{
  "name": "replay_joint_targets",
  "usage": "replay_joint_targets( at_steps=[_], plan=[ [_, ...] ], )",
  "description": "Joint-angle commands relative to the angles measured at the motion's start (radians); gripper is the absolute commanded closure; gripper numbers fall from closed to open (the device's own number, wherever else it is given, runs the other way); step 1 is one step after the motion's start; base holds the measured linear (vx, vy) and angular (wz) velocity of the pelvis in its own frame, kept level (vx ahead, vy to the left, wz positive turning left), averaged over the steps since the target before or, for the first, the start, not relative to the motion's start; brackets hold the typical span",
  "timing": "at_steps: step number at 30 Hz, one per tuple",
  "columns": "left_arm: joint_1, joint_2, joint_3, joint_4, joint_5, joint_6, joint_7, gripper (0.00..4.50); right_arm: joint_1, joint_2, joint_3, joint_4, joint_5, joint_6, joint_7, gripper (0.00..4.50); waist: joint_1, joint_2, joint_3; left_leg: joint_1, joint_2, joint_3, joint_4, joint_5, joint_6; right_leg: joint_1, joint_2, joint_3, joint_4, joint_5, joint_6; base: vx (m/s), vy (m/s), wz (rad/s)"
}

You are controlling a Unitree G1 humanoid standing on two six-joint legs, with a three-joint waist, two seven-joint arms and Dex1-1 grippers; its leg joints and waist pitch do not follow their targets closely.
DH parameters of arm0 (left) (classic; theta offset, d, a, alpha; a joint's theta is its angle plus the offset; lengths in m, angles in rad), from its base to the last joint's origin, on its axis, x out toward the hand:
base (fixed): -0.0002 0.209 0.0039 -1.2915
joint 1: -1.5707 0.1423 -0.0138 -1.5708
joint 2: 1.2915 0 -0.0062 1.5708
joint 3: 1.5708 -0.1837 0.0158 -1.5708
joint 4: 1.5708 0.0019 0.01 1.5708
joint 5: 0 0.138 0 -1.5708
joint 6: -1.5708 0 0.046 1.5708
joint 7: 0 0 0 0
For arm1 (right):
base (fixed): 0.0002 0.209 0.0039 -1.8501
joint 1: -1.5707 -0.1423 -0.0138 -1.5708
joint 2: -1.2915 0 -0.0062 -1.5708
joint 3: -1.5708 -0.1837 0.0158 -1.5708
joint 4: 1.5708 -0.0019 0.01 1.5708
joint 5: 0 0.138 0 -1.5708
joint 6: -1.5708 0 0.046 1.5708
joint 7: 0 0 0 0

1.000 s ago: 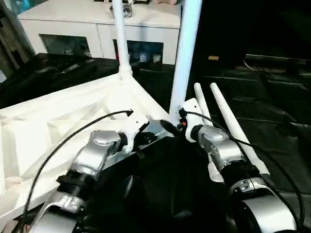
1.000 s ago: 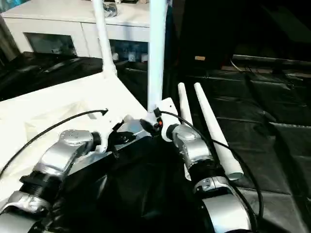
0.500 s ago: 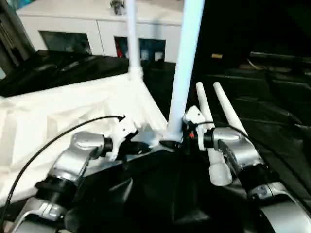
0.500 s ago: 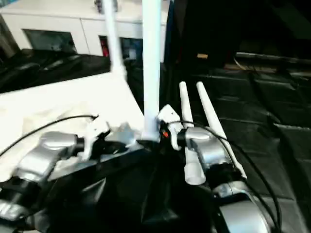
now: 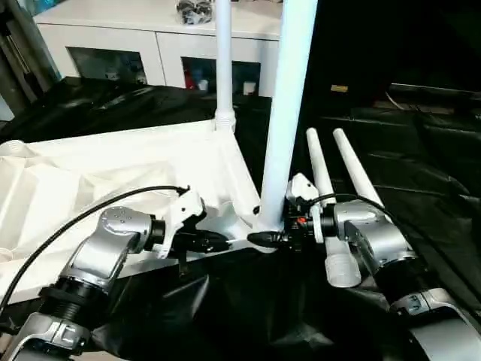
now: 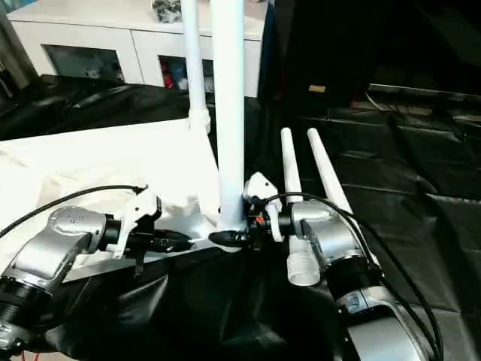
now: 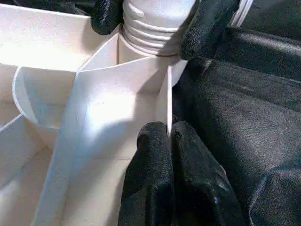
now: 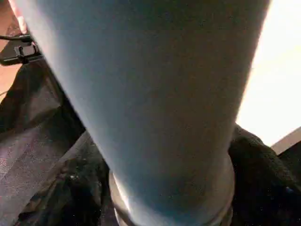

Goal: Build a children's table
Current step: Rotate leg to tighten

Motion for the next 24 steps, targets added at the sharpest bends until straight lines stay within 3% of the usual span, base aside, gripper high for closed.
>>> replay_joint_targets(
  at_steps=[1,5,8,9,12,16,17,18,20,24],
  plan=[
    [-0.016,-0.024,0.000,-0.033,-0.027,-0.008,0.014,4.50,0.011,0.021,0.034,-0.021,0.006,0.013,0.011,1.48,-0.005,0.001,-0.065,0.029,0.062,-0.026,-0.071,-0.212,0.027,0.038,-0.081,0.045,-0.069,-0.187,-0.236,0.000,0.000,0.00],
    [-0.032,-0.060,0.016,-0.013,-0.014,-0.002,0.086,4.50,0.004,0.055,0.023,0.018,-0.022,-0.004,-0.096,1.71,-0.008,0.000,-0.062,0.030,0.061,-0.025,-0.072,-0.225,0.018,0.036,-0.082,0.046,-0.072,-0.212,-0.232,0.000,0.000,0.00],
    [-0.066,-0.121,0.029,0.021,0.019,0.034,0.216,4.50,-0.041,0.134,-0.025,0.153,-0.079,-0.043,-0.391,1.74,-0.022,0.003,-0.059,0.037,0.057,-0.030,-0.074,-0.276,-0.023,0.029,-0.086,0.048,-0.081,-0.313,-0.219,0.000,0.000,0.00],
    [-0.079,-0.144,0.034,0.030,0.033,0.051,0.269,4.50,-0.056,0.161,-0.047,0.190,-0.083,-0.043,-0.480,1.75,-0.029,0.002,-0.059,0.036,0.055,-0.034,-0.077,-0.290,-0.034,0.033,-0.086,0.046,-0.084,-0.343,-0.208,0.000,0.000,0.00],
    [-0.133,-0.241,0.078,0.075,0.063,0.115,0.479,4.50,-0.102,0.237,-0.104,0.285,-0.078,-0.032,-0.711,1.76,-0.043,0.001,-0.059,0.037,0.054,-0.033,-0.076,-0.291,-0.042,0.030,-0.083,0.048,-0.085,-0.329,-0.200,0.000,0.000,0.00],
    [-0.159,-0.297,0.100,0.096,0.076,0.138,0.588,4.50,-0.130,0.270,-0.112,0.345,-0.098,-0.054,-0.827,1.76,-0.041,-0.003,-0.064,0.028,0.051,-0.029,-0.071,-0.243,-0.009,0.036,-0.082,0.048,-0.084,-0.265,-0.201,0.000,0.000,0.00],
    [-0.160,-0.302,0.100,0.097,0.078,0.137,0.593,4.50,-0.132,0.274,-0.117,0.348,-0.091,-0.054,-0.818,1.42,-0.041,-0.002,-0.065,0.029,0.050,-0.028,-0.069,-0.239,-0.003,0.036,-0.082,0.048,-0.084,-0.256,-0.203,0.000,0.000,0.00],
    [-0.161,-0.305,0.101,0.098,0.079,0.136,0.594,4.50,-0.134,0.276,-0.120,0.350,-0.086,-0.055,-0.813,1.21,-0.038,-0.007,-0.066,0.026,0.051,-0.027,-0.067,-0.223,0.011,0.040,-0.084,0.048,-0.081,-0.235,-0.206,0.000,0.000,0.00],
    [-0.160,-0.312,0.093,0.099,0.081,0.125,0.586,4.50,-0.145,0.285,-0.141,0.364,-0.068,-0.065,-0.785,1.05,-0.036,-0.005,-0.067,0.024,0.051,-0.027,-0.067,-0.204,0.025,0.041,-0.083,0.047,-0.079,-0.213,-0.209,0.000,0.000,0.00],
    [-0.147,-0.307,0.078,0.086,0.084,0.125,0.575,4.50,-0.153,0.271,-0.129,0.369,-0.091,-0.124,-0.800,0.65,-0.039,-0.003,-0.066,0.023,0.053,-0.028,-0.068,-0.202,0.031,0.042,-0.082,0.045,-0.076,-0.189,-0.220,0.000,0.000,0.00]
  ],
)
